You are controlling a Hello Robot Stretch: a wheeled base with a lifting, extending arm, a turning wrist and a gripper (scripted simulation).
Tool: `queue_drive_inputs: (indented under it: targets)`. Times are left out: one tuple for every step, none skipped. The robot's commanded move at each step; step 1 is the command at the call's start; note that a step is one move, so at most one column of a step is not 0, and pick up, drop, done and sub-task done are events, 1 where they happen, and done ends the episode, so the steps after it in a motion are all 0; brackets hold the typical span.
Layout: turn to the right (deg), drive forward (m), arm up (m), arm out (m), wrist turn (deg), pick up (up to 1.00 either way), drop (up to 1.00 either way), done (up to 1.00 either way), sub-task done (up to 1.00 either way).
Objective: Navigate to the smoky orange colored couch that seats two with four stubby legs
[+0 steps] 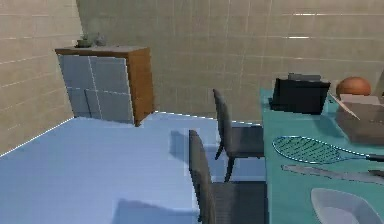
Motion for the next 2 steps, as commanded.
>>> queue_drive_inputs:
  targets:
    - [-45.0, 0.0, 0.0, 0.0, 0.0, 0.0, 0.0, 0.0, 0.0]
    - [-9.0, 0.0, 0.0, 0.0, 0.0, 0.0, 0.0, 0.0, 0.0]
